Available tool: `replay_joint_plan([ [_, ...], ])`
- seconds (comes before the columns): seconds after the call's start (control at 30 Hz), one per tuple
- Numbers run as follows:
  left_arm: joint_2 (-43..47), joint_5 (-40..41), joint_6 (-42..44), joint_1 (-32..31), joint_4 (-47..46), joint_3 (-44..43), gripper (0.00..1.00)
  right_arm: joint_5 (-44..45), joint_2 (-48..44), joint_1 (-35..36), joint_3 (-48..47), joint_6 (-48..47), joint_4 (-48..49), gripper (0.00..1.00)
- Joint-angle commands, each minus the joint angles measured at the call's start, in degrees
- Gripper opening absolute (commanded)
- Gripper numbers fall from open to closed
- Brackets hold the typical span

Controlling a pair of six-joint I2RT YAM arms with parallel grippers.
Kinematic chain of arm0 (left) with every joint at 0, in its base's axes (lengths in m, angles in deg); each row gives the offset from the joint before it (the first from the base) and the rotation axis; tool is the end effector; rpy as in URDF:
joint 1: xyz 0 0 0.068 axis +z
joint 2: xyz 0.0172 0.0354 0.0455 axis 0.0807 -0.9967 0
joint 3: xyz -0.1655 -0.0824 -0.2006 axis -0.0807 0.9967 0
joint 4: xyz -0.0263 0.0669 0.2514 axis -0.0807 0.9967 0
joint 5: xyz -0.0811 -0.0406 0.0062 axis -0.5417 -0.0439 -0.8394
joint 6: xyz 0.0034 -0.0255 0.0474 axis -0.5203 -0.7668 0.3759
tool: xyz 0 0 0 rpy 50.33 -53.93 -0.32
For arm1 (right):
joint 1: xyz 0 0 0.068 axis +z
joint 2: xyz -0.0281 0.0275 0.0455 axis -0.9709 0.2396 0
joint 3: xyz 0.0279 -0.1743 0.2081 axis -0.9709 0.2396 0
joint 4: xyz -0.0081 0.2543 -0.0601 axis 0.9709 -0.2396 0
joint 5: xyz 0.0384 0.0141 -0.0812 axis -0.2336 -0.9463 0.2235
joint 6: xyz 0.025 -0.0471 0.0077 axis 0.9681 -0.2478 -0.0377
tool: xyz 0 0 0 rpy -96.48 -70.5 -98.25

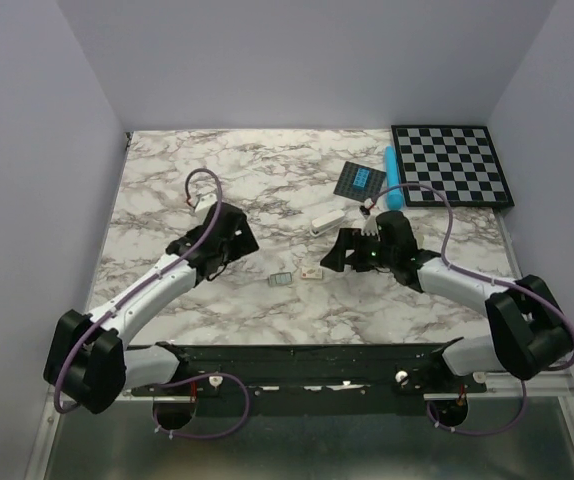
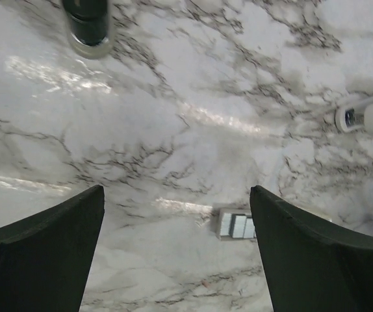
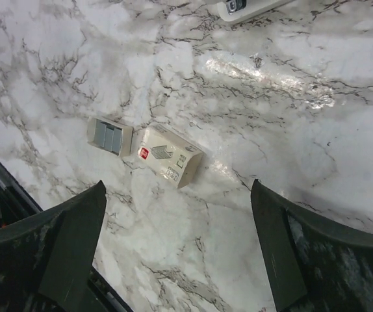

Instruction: Load the staples into the stapler

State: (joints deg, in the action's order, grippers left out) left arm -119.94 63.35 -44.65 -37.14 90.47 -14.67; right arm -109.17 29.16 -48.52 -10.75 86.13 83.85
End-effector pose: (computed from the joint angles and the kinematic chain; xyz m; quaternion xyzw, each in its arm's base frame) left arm 0.2174 -0.1261 0.2351 -0.1835 0.9084 -0.1221 0.3554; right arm 0.2403 0.1403 0.1748 -0.0758 0.8817 0.3513 0.3056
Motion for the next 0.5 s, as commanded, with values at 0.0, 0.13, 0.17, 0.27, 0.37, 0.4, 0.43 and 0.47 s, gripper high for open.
replay_joint_plan([
  [0.0,2.89,-2.87,5.17,10.41,4.54,-0.22,0.99,7.49,-6.0,-0.46,2.78,-4.27,-3.46,1.0],
  [0.13,-0.62,-1.28,10.0,18.52,5.96,-4.35,0.99,13.37,-8.12,-0.46,4.46,-5.5,-2.85,1.0],
  [0.17,-3.06,-1.37,10.62,19.67,6.05,-5.41,0.99,14.0,-8.3,-0.46,4.81,-5.51,-2.5,1.0],
  [0.27,-8.24,-2.07,11.68,22.49,5.35,-9.98,0.99,15.67,-9.09,-0.46,6.65,-5.68,-0.48,1.0],
  [0.37,-14.57,-3.04,12.82,23.28,5.26,-15.6,0.98,17.08,-9.27,-0.46,8.32,-5.6,1.46,1.0],
  [0.4,-16.25,-3.39,13.17,23.28,5.61,-17.18,0.97,17.17,-9.1,-0.46,8.59,-5.42,2.42,1.0],
  [0.43,-17.92,-3.65,13.26,23.28,5.79,-19.81,0.95,17.17,-8.92,-0.46,8.85,-5.33,2.86,1.0],
  [0.47,-21.07,-3.74,13.35,23.28,5.87,-21.05,0.94,17.17,-8.4,-0.46,9.12,-5.16,3.22,1.0],
])
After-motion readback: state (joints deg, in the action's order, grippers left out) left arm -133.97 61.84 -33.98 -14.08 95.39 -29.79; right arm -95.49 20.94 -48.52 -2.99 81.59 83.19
